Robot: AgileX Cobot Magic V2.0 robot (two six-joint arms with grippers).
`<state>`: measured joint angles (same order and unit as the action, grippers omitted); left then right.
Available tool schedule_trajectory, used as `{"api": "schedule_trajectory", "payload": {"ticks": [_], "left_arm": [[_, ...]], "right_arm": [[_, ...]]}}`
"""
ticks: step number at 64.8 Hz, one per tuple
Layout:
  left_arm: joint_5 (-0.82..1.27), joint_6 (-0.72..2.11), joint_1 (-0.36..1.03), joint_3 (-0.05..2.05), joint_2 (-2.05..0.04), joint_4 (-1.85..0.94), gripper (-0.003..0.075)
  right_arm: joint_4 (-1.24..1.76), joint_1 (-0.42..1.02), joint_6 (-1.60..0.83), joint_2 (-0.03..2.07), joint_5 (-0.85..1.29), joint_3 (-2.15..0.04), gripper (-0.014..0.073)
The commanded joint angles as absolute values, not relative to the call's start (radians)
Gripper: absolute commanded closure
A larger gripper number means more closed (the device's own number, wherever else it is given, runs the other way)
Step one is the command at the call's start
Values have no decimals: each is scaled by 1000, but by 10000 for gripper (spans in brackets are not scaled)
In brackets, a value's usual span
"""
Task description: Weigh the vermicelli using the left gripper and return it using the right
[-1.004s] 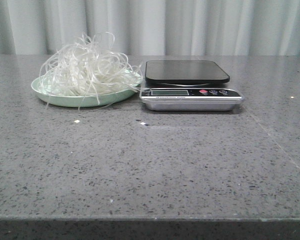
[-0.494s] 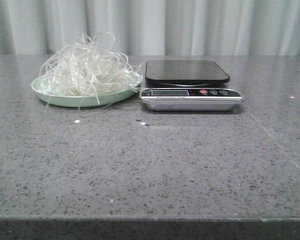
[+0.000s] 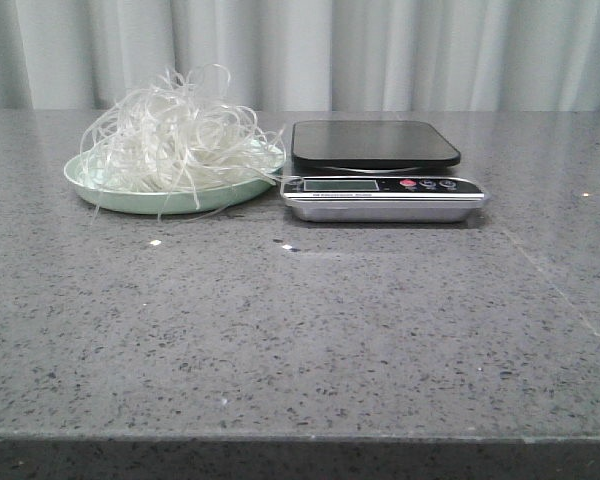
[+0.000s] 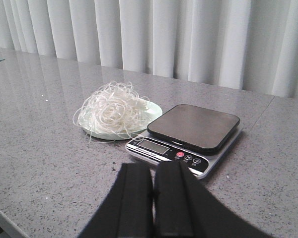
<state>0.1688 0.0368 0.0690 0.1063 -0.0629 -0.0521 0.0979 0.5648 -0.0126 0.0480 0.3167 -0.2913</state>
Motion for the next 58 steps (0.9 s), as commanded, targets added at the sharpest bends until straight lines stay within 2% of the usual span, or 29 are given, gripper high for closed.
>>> {"api": "schedule_trajectory", "payload": {"ticks": [1, 11, 58], "left_arm": [[25, 27, 10, 78, -27, -40, 588], [-69, 27, 0, -13, 26, -34, 588], [-50, 27, -5, -9, 26, -33, 588]], "right_arm": [[90, 561, -17, 61, 237, -317, 406], [90, 561, -17, 61, 237, -317, 406], [90, 561, -17, 61, 238, -317, 406]]}}
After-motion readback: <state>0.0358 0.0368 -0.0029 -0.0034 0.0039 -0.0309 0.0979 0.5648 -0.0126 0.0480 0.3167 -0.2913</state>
